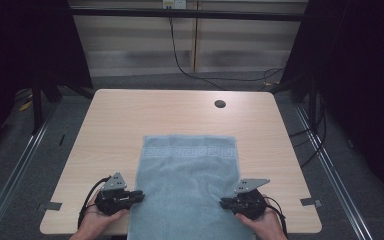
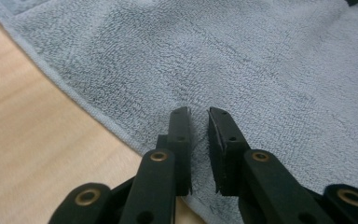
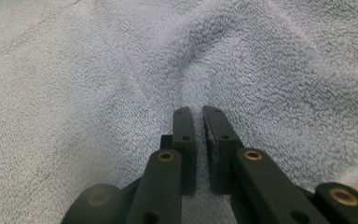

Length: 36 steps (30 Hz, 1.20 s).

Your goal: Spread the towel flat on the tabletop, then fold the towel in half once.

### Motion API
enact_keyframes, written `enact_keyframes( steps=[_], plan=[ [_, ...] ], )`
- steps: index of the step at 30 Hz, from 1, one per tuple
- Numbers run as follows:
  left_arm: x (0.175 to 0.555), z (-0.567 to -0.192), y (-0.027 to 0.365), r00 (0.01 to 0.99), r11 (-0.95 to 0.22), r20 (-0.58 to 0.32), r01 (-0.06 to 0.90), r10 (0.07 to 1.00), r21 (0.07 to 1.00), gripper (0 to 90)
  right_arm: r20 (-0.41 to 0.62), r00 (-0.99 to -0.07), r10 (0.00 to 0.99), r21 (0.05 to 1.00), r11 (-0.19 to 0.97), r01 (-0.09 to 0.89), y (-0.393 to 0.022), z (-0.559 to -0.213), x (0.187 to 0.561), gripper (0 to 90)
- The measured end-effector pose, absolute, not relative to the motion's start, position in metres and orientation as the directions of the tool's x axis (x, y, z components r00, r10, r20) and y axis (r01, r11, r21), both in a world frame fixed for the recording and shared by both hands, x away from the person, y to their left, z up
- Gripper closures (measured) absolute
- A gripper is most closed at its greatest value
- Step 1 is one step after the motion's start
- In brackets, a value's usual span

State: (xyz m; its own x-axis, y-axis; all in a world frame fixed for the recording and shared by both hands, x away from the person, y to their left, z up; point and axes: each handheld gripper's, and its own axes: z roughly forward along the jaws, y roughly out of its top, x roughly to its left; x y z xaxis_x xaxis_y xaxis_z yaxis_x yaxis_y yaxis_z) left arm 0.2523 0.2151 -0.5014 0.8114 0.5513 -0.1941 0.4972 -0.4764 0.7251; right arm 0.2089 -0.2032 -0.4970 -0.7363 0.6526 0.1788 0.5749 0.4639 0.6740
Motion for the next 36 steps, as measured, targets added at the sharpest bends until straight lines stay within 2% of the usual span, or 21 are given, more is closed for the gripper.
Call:
enact_keyframes(
  steps=[7, 14, 20, 22, 27, 30, 36],
  plan=[
    [0.272, -0.488, 0.206, 0.806, -0.422, -0.185, 0.472, 0.563, 0.774, 54.4, 0.188, -0.726, 0.662, 0.698, 0.430, 0.573, -0.203, -0.492, 0.224, 67.2],
    [0.322, -0.489, 0.191, 0.754, -0.402, -0.181, 0.518, 0.631, 0.755, 43.9, 0.166, -0.685, 0.710, 0.733, 0.376, 0.567, -0.215, -0.477, 0.258, 54.4],
    [0.336, -0.498, 0.182, 0.767, -0.432, -0.159, 0.504, 0.621, 0.748, 41.5, 0.194, -0.647, 0.737, 0.761, 0.303, 0.573, -0.231, -0.470, 0.286, 46.9],
    [0.335, -0.502, 0.181, 0.785, -0.482, -0.134, 0.494, 0.605, 0.724, 42.2, 0.195, -0.633, 0.749, 0.753, 0.299, 0.586, -0.233, -0.470, 0.294, 43.8],
    [0.334, -0.505, 0.183, 0.796, -0.478, -0.120, 0.469, 0.593, 0.743, 42.9, 0.185, -0.600, 0.778, 0.736, 0.295, 0.609, -0.239, -0.475, 0.319, 38.0],
    [0.332, -0.507, 0.184, 0.794, -0.465, -0.121, 0.464, 0.596, 0.754, 44.7, 0.194, -0.568, 0.800, 0.756, 0.247, 0.605, -0.241, -0.477, 0.330, 36.0],
    [0.328, -0.507, 0.184, 0.801, -0.488, -0.082, 0.439, 0.593, 0.755, 44.7, 0.183, -0.566, 0.804, 0.749, 0.259, 0.610, -0.236, -0.473, 0.360, 35.1]
  ],
)
